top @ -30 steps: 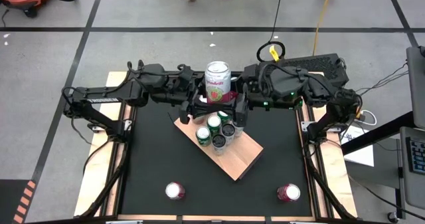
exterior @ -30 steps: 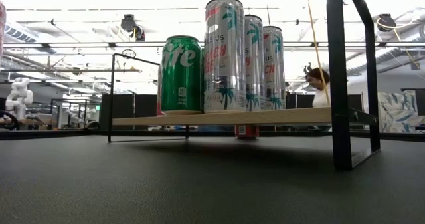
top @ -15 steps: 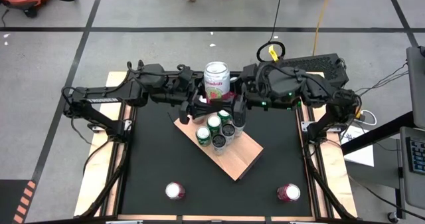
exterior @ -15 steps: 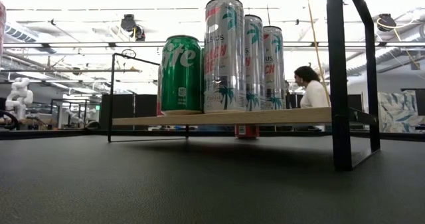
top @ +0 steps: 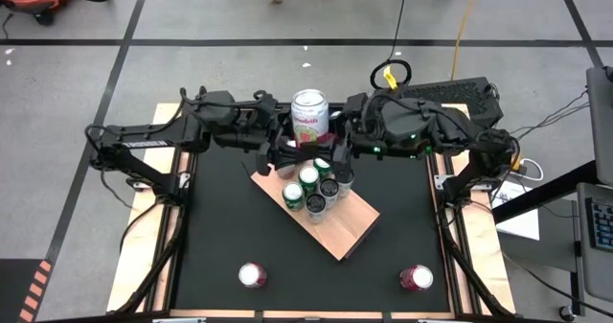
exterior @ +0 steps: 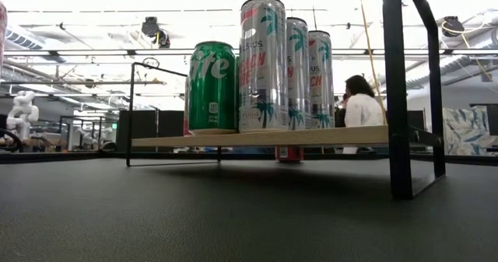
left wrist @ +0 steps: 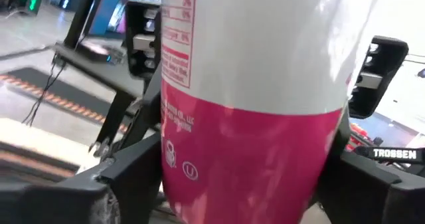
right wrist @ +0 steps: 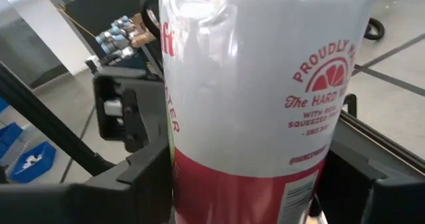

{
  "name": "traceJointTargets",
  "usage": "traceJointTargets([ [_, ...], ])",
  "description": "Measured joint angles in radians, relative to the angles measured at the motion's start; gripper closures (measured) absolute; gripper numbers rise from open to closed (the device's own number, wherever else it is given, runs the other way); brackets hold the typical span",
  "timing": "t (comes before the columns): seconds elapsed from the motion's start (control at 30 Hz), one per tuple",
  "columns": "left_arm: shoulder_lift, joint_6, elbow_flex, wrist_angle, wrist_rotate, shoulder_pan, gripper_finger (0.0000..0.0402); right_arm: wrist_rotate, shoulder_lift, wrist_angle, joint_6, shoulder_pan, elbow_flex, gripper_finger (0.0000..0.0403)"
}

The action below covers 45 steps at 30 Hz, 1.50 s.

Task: Place canned beverage on shelf
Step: Put the white and pink soda can aligned with the other white and pink soda cans

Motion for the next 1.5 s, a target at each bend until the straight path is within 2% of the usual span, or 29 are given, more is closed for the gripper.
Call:
traceJointTargets([
  [0.13,-0.04,-0.01,0.0,-0.059,-0.001,0.0,0.0035,-0.003,-0.007,-0.006,-0.006,0.0,-0.001,0.0132],
  [0.33,-0.098,-0.01,0.004,-0.096,-0.002,0.002,0.0031,-0.002,-0.01,-0.007,-0.027,0.0,-0.001,0.0132],
  [0.87,-0.241,0.07,0.003,-0.248,-0.153,0.022,0.0031,-0.008,-0.011,-0.054,-0.039,0.002,-0.001,0.0131],
  [1.1,-0.238,-0.014,0.017,-0.252,-0.14,0.022,0.003,-0.064,-0.011,-0.062,-0.033,0.002,-0.001,0.0131],
  [1.37,-0.181,0.001,0.105,-0.287,-0.065,0.03,0.003,-0.114,-0.011,-0.089,-0.024,0.002,0.0,0.0131],
  [1.5,-0.148,0.068,0.131,-0.299,-0.015,0.032,0.003,-0.135,-0.011,-0.124,-0.023,0.002,0.0,0.0131],
])
